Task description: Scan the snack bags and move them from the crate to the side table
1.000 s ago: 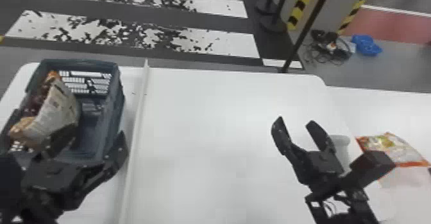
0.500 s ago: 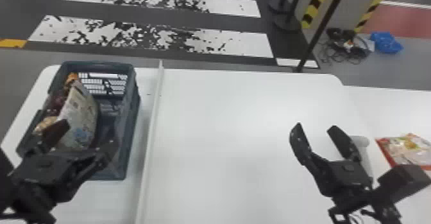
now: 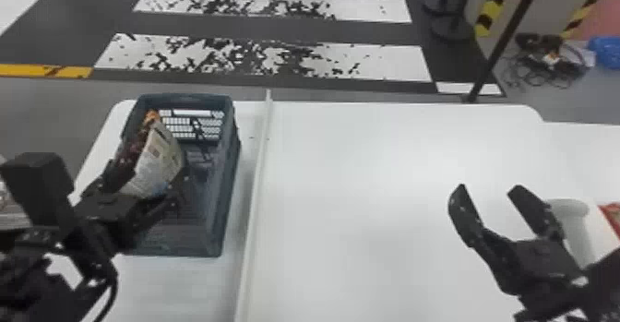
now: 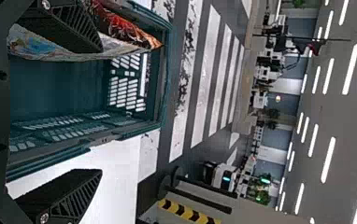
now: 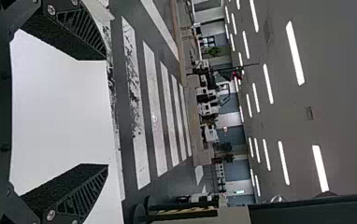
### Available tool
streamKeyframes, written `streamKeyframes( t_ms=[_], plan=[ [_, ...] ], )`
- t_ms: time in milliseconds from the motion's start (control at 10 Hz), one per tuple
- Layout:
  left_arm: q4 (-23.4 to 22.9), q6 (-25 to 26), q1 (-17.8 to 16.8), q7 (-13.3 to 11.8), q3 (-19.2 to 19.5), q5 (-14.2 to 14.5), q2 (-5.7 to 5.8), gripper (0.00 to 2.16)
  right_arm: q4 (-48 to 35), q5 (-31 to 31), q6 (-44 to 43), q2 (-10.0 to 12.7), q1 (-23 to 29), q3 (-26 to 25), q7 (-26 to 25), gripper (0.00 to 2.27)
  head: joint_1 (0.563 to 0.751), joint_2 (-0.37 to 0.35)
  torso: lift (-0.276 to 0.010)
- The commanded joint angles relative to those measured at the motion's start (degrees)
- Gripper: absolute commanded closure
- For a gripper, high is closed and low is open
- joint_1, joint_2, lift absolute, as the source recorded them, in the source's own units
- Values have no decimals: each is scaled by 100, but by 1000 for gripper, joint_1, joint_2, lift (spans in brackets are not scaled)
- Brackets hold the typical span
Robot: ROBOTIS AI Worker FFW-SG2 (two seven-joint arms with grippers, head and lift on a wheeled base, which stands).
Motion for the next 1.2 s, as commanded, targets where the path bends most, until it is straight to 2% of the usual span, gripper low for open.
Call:
streamKeyframes(
  t_ms=[0, 100, 300, 600, 900, 1100],
  plan=[
    [21, 490, -394, 108, 16, 30, -63, 80, 23, -16, 2, -141, -23, 37, 0, 113, 695, -16, -87],
    [38, 526, -526, 213, -2, 3, -116, 80, 49, -25, 2, -255, -40, 37, 0, 113, 695, -9, -87],
    [153, 772, -833, 363, 7, -41, -116, 80, 154, -60, 2, -387, -84, 19, 0, 113, 695, -4, -87],
    [460, 1071, -1220, 433, 192, -14, -116, 87, 348, -60, 2, -440, -181, 45, 0, 113, 695, 9, -87],
    [768, 1194, -1501, 530, 236, -23, -46, 87, 444, -60, 2, -501, -207, 37, 0, 113, 695, 29, -87],
    [1111, 1387, -1818, 626, 200, 12, -55, 87, 532, -52, 2, -510, -216, 45, 0, 113, 695, 36, -87]
  ],
)
